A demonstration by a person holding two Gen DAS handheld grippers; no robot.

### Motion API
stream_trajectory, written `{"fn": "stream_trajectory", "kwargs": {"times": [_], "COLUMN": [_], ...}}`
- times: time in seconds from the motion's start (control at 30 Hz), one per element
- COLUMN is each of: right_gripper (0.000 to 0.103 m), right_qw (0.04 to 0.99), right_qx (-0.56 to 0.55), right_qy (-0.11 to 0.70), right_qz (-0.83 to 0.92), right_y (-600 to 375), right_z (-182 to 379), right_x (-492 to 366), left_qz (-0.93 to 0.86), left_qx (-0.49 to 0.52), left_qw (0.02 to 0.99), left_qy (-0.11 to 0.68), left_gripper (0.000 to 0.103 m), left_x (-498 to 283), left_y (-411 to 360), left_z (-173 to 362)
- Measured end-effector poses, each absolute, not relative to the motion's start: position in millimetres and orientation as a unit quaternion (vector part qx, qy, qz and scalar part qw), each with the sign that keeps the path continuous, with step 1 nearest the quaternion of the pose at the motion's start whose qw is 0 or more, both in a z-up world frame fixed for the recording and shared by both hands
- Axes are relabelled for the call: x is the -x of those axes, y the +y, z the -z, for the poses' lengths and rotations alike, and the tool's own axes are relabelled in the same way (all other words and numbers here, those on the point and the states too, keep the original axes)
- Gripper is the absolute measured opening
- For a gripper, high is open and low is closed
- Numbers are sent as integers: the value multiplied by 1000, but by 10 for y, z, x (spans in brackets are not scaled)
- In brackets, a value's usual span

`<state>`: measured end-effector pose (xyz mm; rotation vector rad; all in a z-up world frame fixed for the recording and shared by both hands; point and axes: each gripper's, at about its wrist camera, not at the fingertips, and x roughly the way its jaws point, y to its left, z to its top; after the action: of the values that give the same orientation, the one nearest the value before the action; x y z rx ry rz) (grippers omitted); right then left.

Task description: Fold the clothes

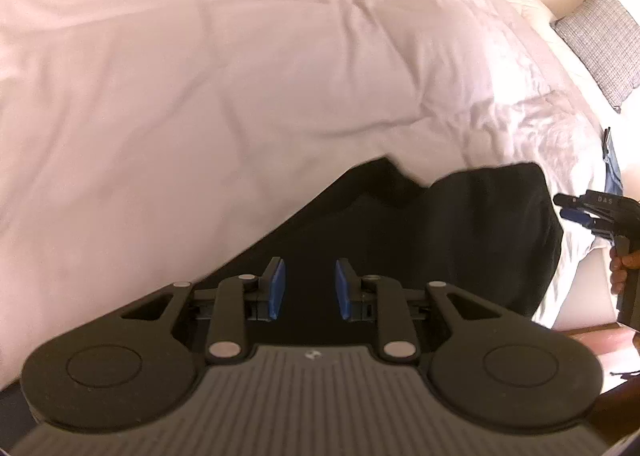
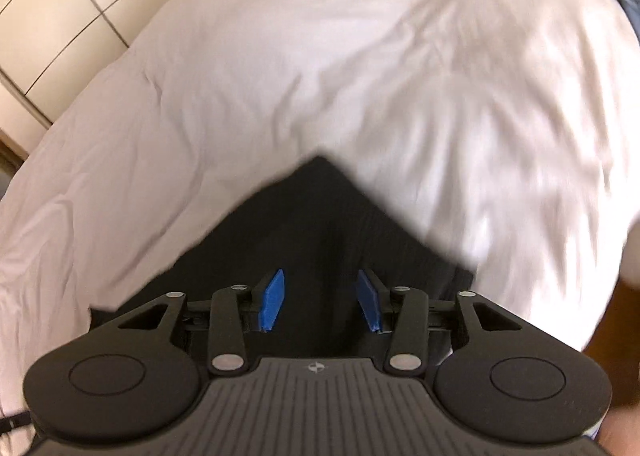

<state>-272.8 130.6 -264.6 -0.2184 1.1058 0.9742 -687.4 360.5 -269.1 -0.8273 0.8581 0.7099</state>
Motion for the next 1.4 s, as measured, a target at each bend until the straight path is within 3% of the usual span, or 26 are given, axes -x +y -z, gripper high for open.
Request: {"fn": "stream_trajectory", "kwargs": {"times": [0.13, 0.23, 0.3, 0.33, 0.43, 0.63, 0.67, 0.73, 0.8, 0.83, 0.93, 1.2, 1.4], "right_gripper": [65, 70, 65, 50, 39, 45, 46, 46, 38, 28, 27, 30, 48], "right_qw": [731, 708, 689, 688, 686, 691, 693, 697, 701, 703, 719, 731, 757], "right_qx": [125, 117, 105, 104, 100, 87, 88, 91, 89, 84, 70, 99, 130], "right_qy": [479, 503, 522, 523, 525, 540, 541, 537, 528, 519, 479, 499, 462], "right_qz": [-470, -483, -492, -493, -494, -472, -468, -466, -472, -479, -498, -454, -443], "right_y": [1325, 1437, 1492, 1469, 1392, 1262, 1261, 1252, 1248, 1246, 1204, 1463, 1551], "right_z": [2739, 2900, 3013, 3034, 3095, 3181, 3198, 3202, 3189, 3167, 3047, 3449, 3233], "right_x": [2222, 2032, 1894, 1896, 1906, 1947, 1957, 1995, 2038, 2059, 2124, 2138, 2276], "left_qz": [-322, -305, -278, -262, -208, -135, -122, -112, -120, -121, -128, -154, -271], "left_qx": [383, 378, 385, 389, 383, 360, 356, 347, 354, 374, 462, 602, 456], "left_qw": [770, 776, 776, 776, 782, 796, 798, 804, 824, 827, 803, 710, 775], "left_qy": [395, 403, 416, 422, 445, 468, 471, 469, 426, 402, 354, 331, 343], "left_gripper": [22, 22, 22, 22, 22, 25, 21, 1, 1, 1, 1, 3, 3], "left_x": [6462, 6122, 5937, 5864, 5706, 5475, 5420, 5343, 5427, 5503, 5735, 5896, 6157], "left_y": [3800, 3952, 4038, 4083, 4137, 4209, 4214, 4230, 4312, 4382, 4647, 4908, 4972], "left_z": [2764, 2843, 2939, 2979, 3106, 3265, 3295, 3316, 3219, 3194, 3361, 4186, 3408]}}
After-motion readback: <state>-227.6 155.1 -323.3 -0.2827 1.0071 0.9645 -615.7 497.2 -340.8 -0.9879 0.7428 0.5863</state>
